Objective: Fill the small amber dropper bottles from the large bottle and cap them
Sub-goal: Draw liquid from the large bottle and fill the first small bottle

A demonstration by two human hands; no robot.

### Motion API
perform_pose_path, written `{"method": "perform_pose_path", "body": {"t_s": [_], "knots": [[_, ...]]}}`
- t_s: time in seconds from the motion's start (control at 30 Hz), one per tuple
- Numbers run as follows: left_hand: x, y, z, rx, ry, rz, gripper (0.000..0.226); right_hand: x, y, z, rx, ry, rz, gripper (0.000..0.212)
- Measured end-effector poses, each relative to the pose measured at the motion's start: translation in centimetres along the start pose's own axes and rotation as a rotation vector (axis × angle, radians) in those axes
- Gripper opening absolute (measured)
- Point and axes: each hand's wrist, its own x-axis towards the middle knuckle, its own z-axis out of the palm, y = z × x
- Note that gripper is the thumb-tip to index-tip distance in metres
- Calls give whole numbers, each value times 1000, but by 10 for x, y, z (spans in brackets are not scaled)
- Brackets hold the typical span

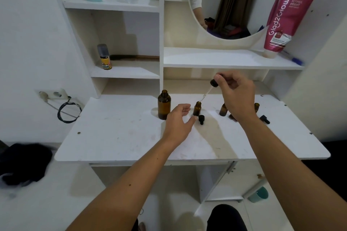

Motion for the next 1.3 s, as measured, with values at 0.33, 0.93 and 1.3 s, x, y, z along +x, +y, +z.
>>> {"method": "perform_pose_path", "body": {"t_s": [0.33,0.93,1.3], "knots": [[32,-5,22,-9,29,6,39,0,23,20,-34,-75,-23,12],[29,-3,21,8,3,9,26,-1,25,38,-18,-176,93,12],[28,-4,21,-27,-18,-41,48,-1,16,36,-77,-215,9,7]]}}
